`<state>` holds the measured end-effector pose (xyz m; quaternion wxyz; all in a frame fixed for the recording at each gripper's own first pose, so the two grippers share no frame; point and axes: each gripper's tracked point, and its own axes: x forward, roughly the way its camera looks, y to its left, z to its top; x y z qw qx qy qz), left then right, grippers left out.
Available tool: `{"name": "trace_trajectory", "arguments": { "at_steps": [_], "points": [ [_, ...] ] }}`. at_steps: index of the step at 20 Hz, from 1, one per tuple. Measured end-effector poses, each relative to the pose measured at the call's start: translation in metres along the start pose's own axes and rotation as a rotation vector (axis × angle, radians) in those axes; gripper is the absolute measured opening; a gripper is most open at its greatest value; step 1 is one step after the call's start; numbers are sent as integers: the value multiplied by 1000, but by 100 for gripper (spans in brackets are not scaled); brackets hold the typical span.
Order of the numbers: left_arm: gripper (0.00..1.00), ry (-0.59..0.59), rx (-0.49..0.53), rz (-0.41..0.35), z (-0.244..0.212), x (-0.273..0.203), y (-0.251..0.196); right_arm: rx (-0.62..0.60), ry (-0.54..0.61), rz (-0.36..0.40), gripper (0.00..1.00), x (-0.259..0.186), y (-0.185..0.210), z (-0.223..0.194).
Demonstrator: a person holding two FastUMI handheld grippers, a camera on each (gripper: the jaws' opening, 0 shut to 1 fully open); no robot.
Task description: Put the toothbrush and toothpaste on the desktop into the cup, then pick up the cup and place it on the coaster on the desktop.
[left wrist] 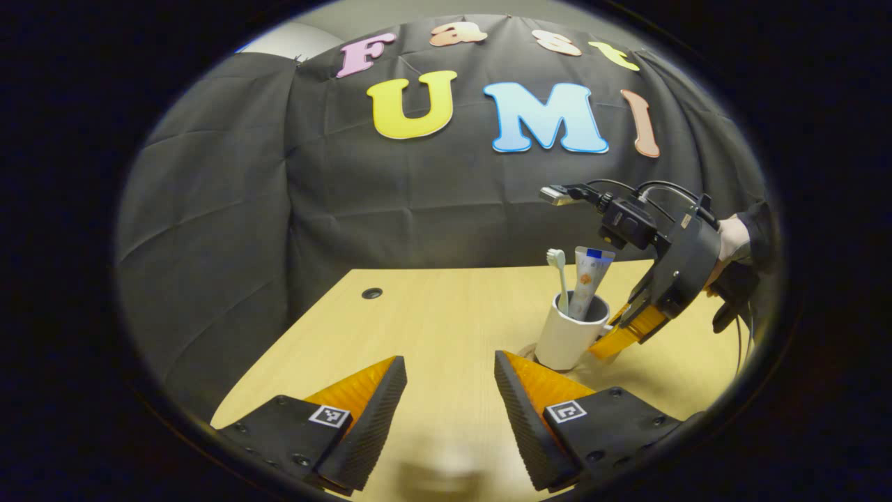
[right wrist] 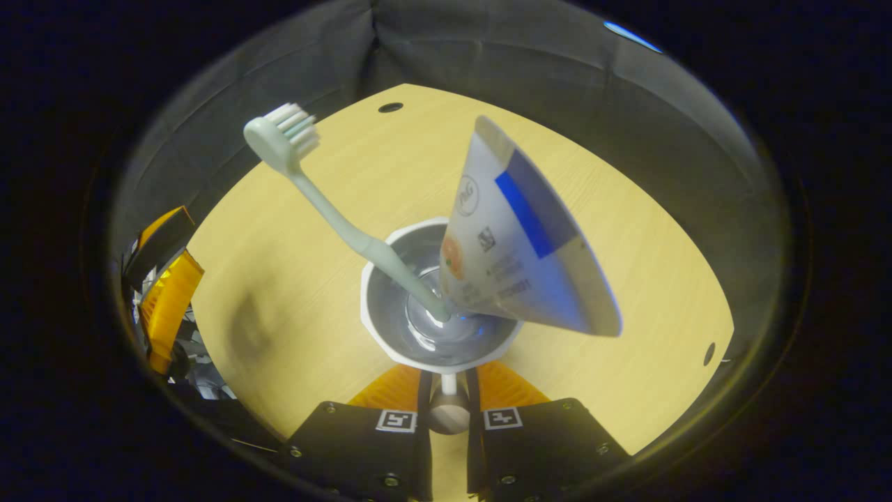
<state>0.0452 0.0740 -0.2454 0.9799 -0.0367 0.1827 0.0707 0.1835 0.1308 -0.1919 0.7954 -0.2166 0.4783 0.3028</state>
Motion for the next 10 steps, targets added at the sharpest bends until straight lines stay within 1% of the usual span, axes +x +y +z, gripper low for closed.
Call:
{"name": "trace_trajectory", "arguments": {
  "at_steps": [4,10],
  "points": [
    [87,6,-11,27,-4,-4,19,-19,19,-7,20,9,10,8],
    [87,13,-20,35,-10,-6,30,-21,40,-35,20,19,16,14]
  ]
}}
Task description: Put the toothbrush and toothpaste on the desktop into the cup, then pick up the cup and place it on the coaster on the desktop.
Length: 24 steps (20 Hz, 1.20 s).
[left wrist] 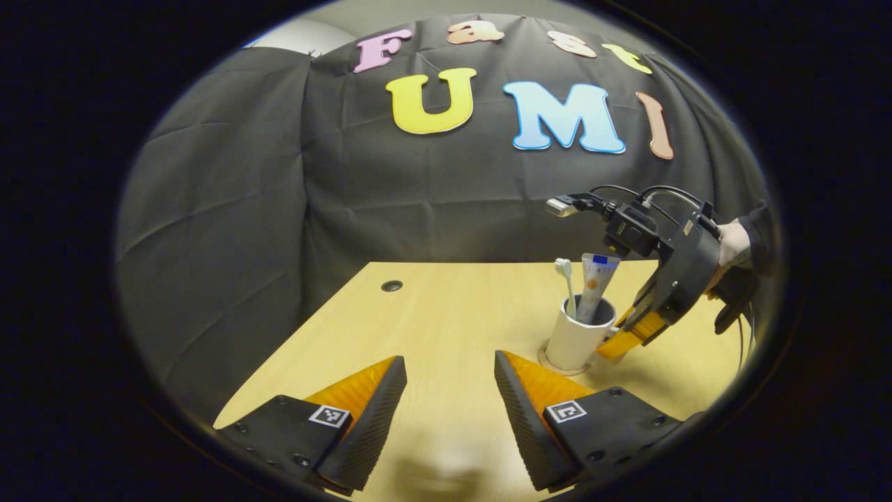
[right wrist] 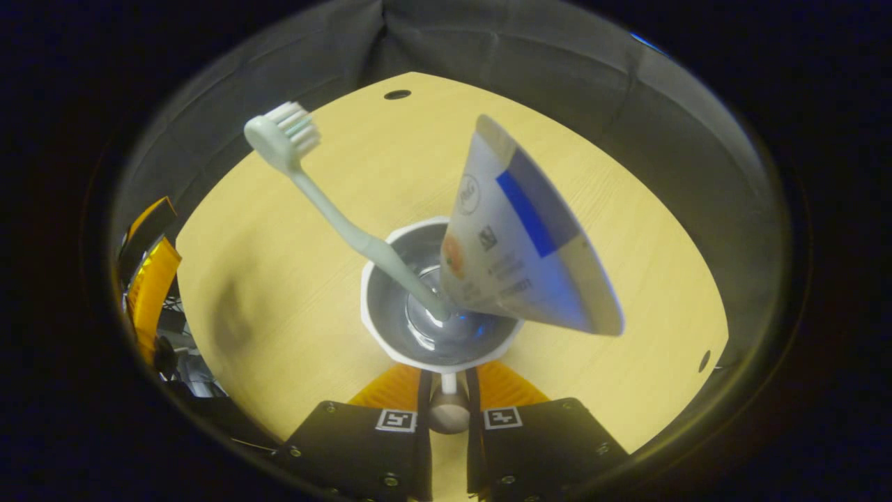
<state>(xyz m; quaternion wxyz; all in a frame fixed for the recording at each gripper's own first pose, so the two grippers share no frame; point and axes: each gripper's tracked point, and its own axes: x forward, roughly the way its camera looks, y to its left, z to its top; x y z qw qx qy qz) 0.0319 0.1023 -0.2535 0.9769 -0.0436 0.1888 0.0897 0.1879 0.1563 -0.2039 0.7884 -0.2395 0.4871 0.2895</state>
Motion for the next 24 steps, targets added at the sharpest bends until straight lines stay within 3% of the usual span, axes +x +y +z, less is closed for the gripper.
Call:
{"name": "trace_trajectory", "arguments": {
  "at_steps": [6,14,20,24],
  "points": [
    [87,-6,14,-31,7,2,-13,2,-33,-23,32,-21,-9,-3],
    [87,-68,82,-140,45,0,-66,103,-207,-52,31,-91,-12,-4],
    [87,-152,62,-184,106,-6,-95,217,-430,-197,31,-152,-28,-8],
    [87,-232,77,-186,152,-22,-108,296,-616,-333,31,-200,-45,-4]
  ]
}}
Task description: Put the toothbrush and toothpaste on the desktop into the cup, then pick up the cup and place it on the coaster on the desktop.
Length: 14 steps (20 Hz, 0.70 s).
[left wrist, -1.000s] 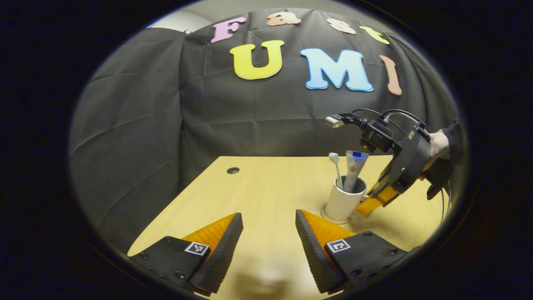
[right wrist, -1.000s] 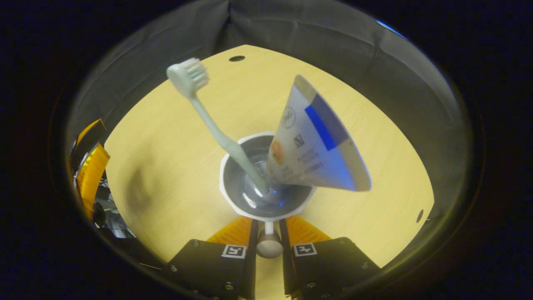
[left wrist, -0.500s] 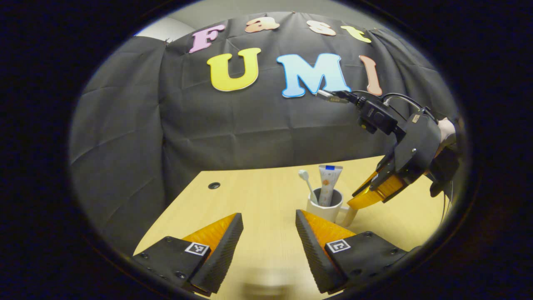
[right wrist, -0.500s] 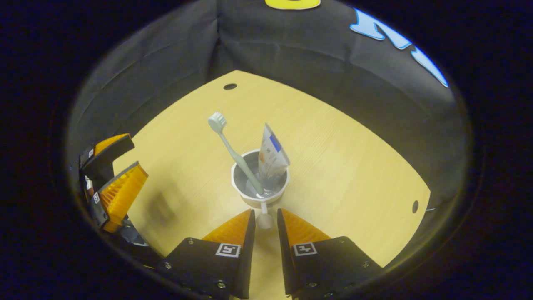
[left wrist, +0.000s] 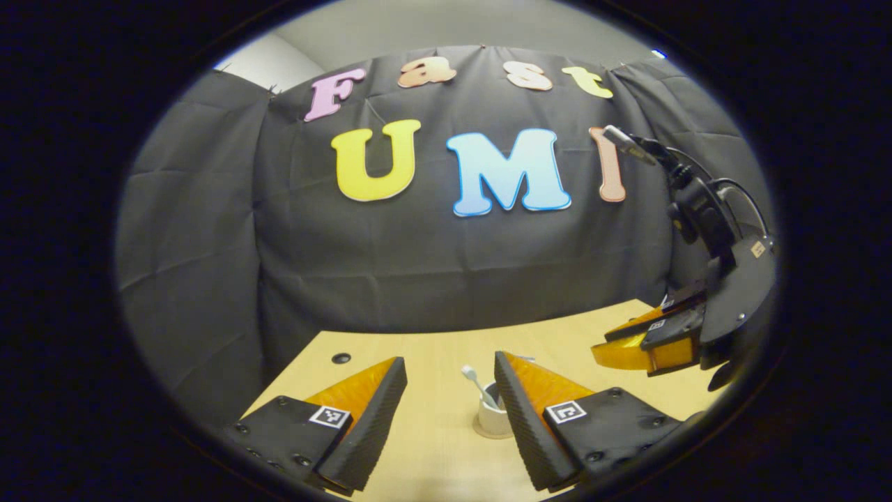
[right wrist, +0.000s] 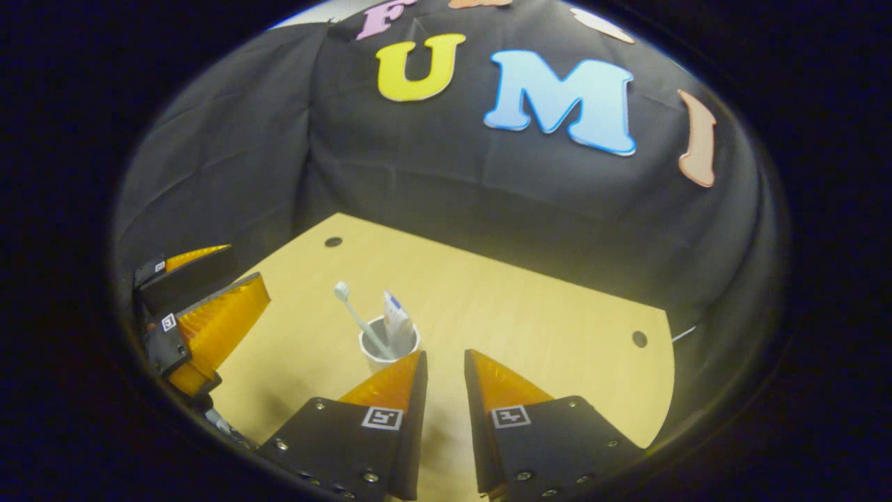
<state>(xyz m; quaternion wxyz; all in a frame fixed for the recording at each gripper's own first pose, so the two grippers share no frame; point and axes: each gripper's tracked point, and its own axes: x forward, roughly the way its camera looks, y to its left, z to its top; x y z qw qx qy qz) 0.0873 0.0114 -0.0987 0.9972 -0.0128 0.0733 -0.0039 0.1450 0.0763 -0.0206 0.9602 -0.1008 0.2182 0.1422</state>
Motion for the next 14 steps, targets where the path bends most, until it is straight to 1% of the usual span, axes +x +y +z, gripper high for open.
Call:
{"name": "trace_trajectory", "arguments": {
  "at_steps": [2,5,7,8,9,10,11,12,13,14],
  "points": [
    [86,-37,10,-11,21,-5,-9,35,-89,-58,31,-20,-10,18],
    [86,-76,18,-18,43,-13,-22,101,-185,-118,31,-43,-24,33],
    [88,-99,9,-24,54,-20,-30,115,-240,-158,31,-59,-33,41],
    [86,-108,3,-25,61,-23,-32,115,-265,-174,31,-65,-36,45],
    [86,-119,-1,-26,67,-25,-35,115,-292,-178,31,-75,-37,47],
    [88,-128,-5,-28,72,-27,-38,114,-306,-169,50,-80,-34,48],
    [86,-134,-8,-29,76,-28,-40,110,-308,-165,69,-80,-31,45],
    [86,-140,-13,-29,80,-28,-41,112,-319,-161,87,-84,-29,45],
    [86,-146,-19,-28,83,-28,-42,120,-333,-157,87,-88,-28,47],
    [88,-152,-23,-24,86,-29,-41,132,-349,-160,87,-91,-29,49]
  ]
}}
